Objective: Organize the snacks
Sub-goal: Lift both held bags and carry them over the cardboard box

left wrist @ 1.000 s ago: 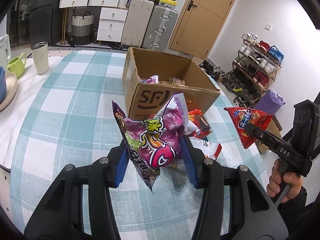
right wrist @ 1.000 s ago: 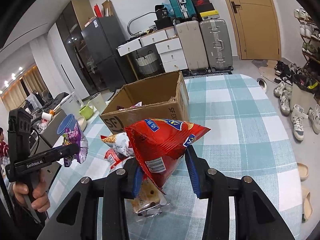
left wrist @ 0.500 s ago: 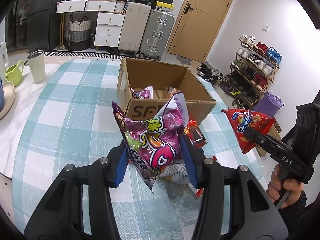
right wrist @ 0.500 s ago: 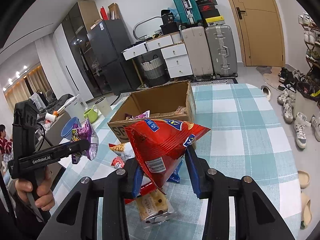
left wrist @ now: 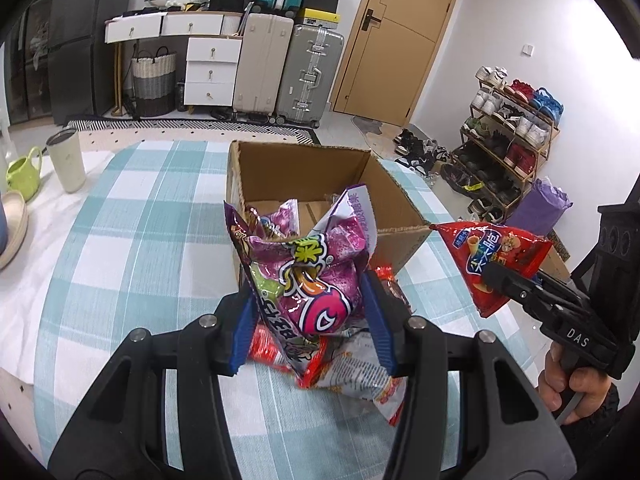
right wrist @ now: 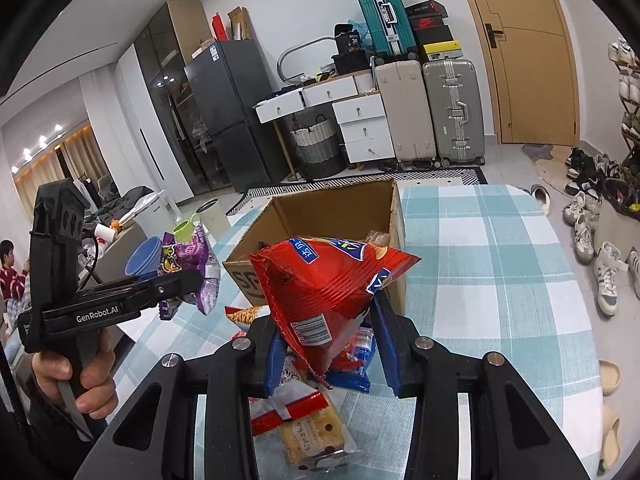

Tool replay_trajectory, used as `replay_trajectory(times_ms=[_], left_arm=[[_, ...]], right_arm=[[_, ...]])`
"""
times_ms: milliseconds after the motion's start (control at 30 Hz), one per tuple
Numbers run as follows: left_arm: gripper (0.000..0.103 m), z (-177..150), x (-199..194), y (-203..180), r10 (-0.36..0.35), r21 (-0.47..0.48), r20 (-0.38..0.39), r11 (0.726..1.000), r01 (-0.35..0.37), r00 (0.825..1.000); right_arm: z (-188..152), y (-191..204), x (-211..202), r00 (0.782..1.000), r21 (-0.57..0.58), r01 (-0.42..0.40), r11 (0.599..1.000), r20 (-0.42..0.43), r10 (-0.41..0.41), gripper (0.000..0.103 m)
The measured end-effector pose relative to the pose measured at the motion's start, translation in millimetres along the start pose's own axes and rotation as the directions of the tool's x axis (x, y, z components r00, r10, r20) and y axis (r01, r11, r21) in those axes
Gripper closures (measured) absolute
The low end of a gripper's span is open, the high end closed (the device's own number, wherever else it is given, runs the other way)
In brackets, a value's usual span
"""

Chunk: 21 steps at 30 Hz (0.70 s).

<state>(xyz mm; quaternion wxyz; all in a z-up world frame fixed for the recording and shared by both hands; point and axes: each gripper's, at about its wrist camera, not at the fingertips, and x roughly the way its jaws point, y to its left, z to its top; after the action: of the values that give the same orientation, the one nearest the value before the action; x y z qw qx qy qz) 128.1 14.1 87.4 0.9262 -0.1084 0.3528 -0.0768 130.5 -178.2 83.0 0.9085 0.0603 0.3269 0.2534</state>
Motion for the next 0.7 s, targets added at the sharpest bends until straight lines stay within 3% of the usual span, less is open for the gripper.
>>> replay_trajectory(times_ms=[700], left_arm=[[0.057, 49.9, 25.7, -12.1, 0.033, 0.049, 0.043, 0.998, -0.035, 0.999]], right_arm=[[36.6, 12.9, 29.3, 0.999, -0.058, -0.029, 0.998, 0.011, 0.03, 0.064]])
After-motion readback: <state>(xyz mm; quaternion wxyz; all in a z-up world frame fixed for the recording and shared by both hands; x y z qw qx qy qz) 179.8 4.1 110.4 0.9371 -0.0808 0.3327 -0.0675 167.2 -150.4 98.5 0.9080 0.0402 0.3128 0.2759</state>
